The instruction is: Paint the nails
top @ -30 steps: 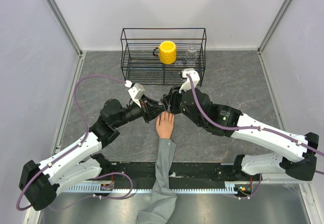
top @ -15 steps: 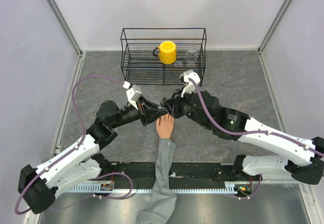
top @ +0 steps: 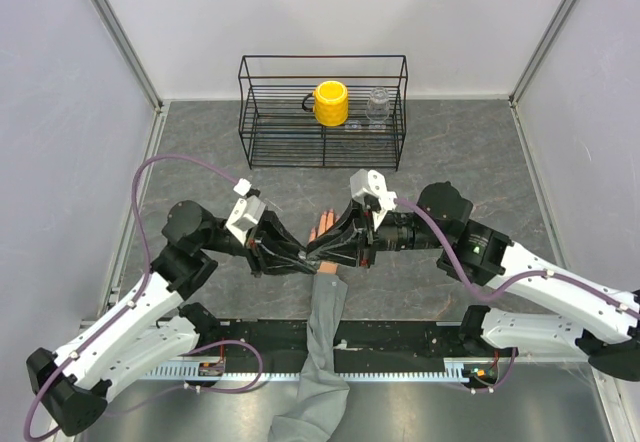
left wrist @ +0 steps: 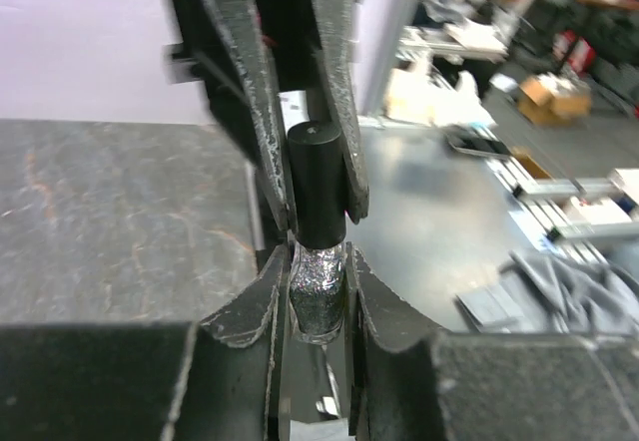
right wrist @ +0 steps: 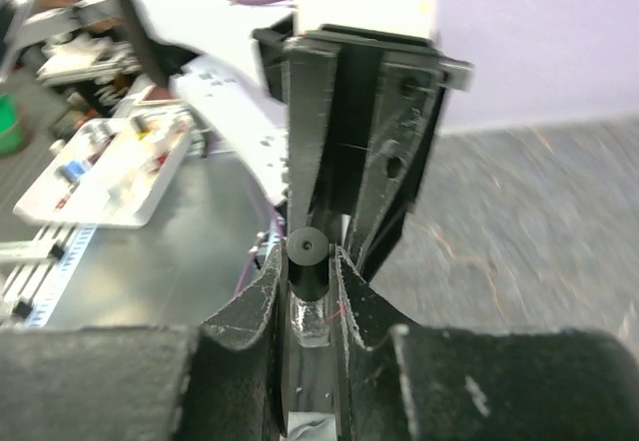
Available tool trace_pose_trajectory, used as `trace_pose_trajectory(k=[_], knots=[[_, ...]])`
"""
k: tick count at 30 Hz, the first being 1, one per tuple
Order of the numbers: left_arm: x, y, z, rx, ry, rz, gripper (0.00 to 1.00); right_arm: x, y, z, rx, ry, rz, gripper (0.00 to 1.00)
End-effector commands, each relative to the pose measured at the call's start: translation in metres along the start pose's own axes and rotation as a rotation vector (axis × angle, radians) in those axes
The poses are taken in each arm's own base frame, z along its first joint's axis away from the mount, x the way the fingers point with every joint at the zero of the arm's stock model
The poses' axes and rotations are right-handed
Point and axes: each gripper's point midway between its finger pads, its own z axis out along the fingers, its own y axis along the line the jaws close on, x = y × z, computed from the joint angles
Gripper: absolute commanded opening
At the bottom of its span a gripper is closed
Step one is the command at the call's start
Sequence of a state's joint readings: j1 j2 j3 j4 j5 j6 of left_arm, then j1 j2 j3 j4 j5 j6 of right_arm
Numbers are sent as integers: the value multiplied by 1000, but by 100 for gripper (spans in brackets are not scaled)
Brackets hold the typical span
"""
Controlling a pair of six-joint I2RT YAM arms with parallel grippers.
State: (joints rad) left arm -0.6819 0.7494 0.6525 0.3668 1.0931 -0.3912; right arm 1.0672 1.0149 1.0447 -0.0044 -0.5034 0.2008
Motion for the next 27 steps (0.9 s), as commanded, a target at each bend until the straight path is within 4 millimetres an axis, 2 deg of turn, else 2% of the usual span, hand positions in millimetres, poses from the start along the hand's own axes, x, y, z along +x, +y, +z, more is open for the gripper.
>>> trace_pose_trajectory(k=[1, 5, 6, 7, 8, 9, 10, 11, 12, 13, 14, 16, 17, 18, 20, 21, 22, 23, 24, 25, 27], knots=[[-24, -32, 1, 155, 38, 148, 2, -2, 3, 13, -172, -5, -87, 0], [-36, -13, 4, 49, 21, 192, 2, -2, -22, 13, -97, 1, -52, 0], [-43, 3, 4, -48, -4, 202, 2, -4, -40, 14, 8, -1, -21, 0], [-45, 14, 3, -120, -4, 185, 2, -6, -50, 13, 76, -8, 1, 7], [-48, 26, 1, -189, -12, 206, 2, -10, -61, 12, 146, -19, 27, 37], [-55, 50, -6, -337, -34, 210, 2, -12, -69, 9, 224, -10, 105, 45], [-54, 63, -11, -413, -28, 199, 2, -17, -91, 2, 369, -40, 142, 50], [-55, 76, -17, -483, -19, 222, 2, -21, -98, -2, 425, -57, 179, 66], [-58, 93, -26, -586, -16, 231, 2, -25, -105, -8, 492, -72, 230, 73], [-62, 100, -28, -624, -2, 245, 2, -30, -116, -14, 581, -118, 301, 77], [-56, 113, -32, -666, 36, 257, 2, -32, -118, -16, 604, -138, 332, 82], [-60, 128, -38, -736, 51, 289, 2, -41, -122, -15, 639, -160, 361, 84], [-59, 134, -40, -756, 64, 310, 2, -44, -130, -20, 707, -176, 355, 85], [-61, 138, -45, -791, 64, 320, 2, -48, -126, -19, 728, -168, 353, 86], [-58, 141, -51, -820, 63, 344, 2, -44, -140, -22, 851, -154, 326, 87], [-57, 142, -54, -840, 59, 350, 2, -45, -136, -20, 869, -136, 318, 87], [-47, 144, -57, -850, 73, 341, 2, -38, -140, -14, 891, -111, 310, 88], [-49, 143, -58, -852, 56, 354, 2, -37, -143, -14, 928, -110, 301, 88], [-53, 140, -60, -857, 35, 368, 2, -39, -137, -7, 919, -103, 293, 87], [-47, 141, -61, -862, 40, 362, 2, -31, -141, 1, 932, -76, 283, 84], [-44, 140, -65, -875, 32, 358, 2, -33, -139, 6, 975, -61, 251, 75]])
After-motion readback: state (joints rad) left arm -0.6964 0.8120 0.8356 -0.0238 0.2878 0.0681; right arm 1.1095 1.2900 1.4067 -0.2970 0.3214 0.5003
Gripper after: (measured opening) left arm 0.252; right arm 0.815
